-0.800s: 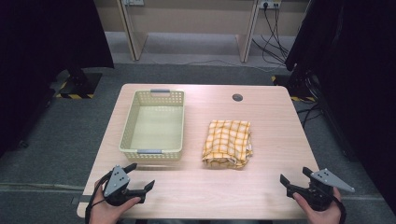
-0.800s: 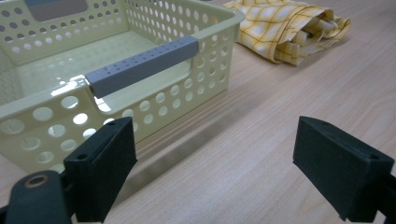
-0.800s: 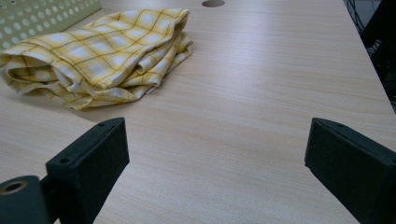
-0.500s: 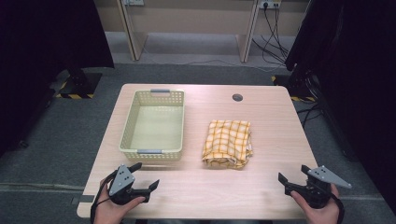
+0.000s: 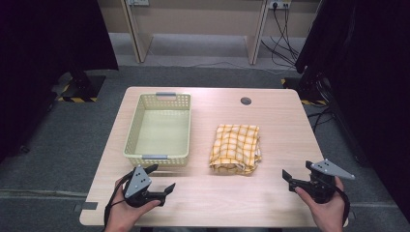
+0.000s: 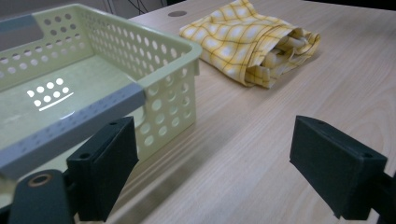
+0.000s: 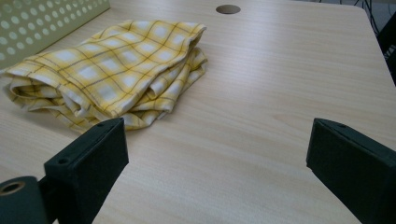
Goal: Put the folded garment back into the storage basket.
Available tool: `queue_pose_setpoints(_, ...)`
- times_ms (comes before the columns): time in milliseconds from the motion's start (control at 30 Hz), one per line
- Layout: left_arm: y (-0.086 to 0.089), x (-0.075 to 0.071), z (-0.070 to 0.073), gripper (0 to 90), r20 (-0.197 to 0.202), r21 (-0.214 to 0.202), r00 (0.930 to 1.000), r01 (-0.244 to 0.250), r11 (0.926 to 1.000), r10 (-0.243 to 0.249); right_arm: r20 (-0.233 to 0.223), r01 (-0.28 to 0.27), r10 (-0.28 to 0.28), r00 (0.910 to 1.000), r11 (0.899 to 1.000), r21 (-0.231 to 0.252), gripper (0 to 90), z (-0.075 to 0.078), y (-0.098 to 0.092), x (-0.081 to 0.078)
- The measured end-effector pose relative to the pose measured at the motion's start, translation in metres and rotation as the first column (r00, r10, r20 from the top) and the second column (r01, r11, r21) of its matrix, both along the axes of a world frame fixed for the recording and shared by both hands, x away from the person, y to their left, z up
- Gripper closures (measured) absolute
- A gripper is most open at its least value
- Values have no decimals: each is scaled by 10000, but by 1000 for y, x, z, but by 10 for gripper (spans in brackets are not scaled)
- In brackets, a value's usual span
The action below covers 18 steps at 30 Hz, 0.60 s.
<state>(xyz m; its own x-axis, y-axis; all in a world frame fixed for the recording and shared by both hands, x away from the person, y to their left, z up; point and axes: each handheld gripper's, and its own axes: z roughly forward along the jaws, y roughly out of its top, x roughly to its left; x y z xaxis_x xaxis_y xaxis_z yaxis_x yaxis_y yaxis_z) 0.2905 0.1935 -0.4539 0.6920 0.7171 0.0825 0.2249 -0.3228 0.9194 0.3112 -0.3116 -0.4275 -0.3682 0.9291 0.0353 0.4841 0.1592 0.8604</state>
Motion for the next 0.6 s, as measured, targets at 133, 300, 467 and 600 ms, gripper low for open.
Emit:
queue_pose_setpoints(133,-18,8,9,144,199,56,9989,422,9991,-423,-23,-172,172,9998,9998,-34,65,6,7,12)
queue_pose_setpoints(300,-41,20,16,145,353,258,9951,911,9955,-919,-114,-306,306,9995,9995,-11,65,12,12,28)
queue_pose_setpoints(467,-62,33,22,147,402,424,9914,1232,9915,-1249,-132,-455,454,9989,9990,-32,67,19,18,44)
queue_pose_setpoints(600,-72,39,23,148,379,558,9888,1425,9882,-1447,-230,-547,546,9982,9985,-40,67,22,22,55)
